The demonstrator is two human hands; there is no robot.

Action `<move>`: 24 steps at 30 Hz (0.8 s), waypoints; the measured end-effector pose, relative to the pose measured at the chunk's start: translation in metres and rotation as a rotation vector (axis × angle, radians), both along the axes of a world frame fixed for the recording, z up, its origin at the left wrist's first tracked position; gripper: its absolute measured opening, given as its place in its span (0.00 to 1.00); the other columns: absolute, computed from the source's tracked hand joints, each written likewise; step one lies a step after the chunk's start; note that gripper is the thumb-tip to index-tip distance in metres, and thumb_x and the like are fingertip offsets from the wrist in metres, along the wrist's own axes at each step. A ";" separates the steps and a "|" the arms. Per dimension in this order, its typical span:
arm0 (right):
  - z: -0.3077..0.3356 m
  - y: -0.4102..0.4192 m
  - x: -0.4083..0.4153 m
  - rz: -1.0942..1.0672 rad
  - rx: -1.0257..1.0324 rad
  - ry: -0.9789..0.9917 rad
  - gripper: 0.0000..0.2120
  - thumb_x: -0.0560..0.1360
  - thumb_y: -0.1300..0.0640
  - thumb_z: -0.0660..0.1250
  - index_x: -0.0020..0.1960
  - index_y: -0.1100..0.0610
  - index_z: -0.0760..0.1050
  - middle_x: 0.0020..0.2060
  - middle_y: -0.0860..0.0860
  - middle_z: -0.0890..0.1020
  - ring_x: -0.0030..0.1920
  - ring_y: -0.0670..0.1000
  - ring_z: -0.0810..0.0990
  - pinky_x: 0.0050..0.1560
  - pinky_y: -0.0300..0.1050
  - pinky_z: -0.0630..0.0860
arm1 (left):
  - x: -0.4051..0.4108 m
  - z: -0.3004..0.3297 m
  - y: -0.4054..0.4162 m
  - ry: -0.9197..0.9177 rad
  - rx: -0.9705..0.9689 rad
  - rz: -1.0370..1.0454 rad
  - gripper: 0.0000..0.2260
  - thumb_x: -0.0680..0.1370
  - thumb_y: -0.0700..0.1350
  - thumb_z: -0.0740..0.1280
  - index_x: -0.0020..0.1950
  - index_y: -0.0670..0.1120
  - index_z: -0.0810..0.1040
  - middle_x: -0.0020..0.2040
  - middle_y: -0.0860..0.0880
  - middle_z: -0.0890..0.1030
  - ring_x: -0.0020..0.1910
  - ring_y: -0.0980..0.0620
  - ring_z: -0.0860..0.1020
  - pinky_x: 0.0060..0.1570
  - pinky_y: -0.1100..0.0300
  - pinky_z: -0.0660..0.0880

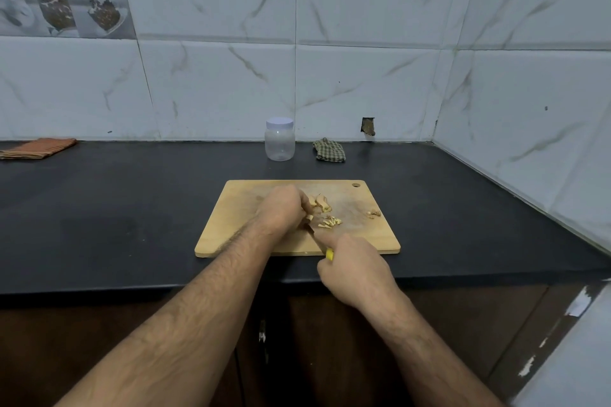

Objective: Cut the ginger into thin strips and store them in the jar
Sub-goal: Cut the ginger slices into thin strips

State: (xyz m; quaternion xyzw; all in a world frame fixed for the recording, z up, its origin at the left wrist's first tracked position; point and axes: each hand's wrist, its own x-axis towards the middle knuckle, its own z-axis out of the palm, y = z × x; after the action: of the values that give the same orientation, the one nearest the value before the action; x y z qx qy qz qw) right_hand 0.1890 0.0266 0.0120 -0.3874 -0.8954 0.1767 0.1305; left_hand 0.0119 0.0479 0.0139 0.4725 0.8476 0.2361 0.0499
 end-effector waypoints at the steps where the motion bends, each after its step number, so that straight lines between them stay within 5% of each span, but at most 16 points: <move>1: 0.000 0.001 0.000 -0.014 0.001 -0.007 0.26 0.78 0.57 0.61 0.74 0.42 0.67 0.63 0.47 0.79 0.62 0.52 0.76 0.55 0.48 0.76 | 0.000 0.001 0.000 0.012 -0.007 -0.006 0.09 0.76 0.39 0.70 0.48 0.52 0.86 0.54 0.53 0.83 0.53 0.53 0.79 0.56 0.57 0.77; 7: 0.001 0.005 0.002 -0.073 0.018 -0.018 0.26 0.78 0.57 0.60 0.75 0.43 0.65 0.64 0.47 0.78 0.63 0.51 0.75 0.55 0.47 0.75 | -0.001 0.002 0.000 0.016 -0.044 -0.049 0.06 0.76 0.40 0.71 0.49 0.50 0.86 0.53 0.52 0.84 0.52 0.54 0.80 0.54 0.60 0.76; 16: 0.005 0.010 -0.002 -0.095 -0.013 -0.039 0.28 0.77 0.59 0.61 0.76 0.44 0.65 0.64 0.48 0.78 0.62 0.53 0.76 0.55 0.48 0.75 | 0.002 0.002 -0.003 0.028 -0.055 -0.024 0.08 0.75 0.42 0.72 0.36 0.52 0.82 0.43 0.55 0.83 0.46 0.55 0.79 0.48 0.60 0.76; 24: 0.011 0.013 -0.010 -0.072 0.006 -0.071 0.29 0.77 0.60 0.60 0.75 0.42 0.66 0.64 0.48 0.78 0.62 0.53 0.76 0.55 0.46 0.75 | 0.005 -0.004 -0.002 -0.044 -0.001 0.060 0.01 0.73 0.46 0.75 0.41 0.51 0.84 0.43 0.54 0.84 0.45 0.55 0.79 0.48 0.59 0.77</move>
State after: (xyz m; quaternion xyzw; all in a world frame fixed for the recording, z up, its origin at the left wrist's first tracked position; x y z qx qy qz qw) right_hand 0.1789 0.0399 0.0231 -0.4251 -0.8854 0.1553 0.1062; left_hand 0.0171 0.0462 0.0103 0.4415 0.8603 0.2475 0.0618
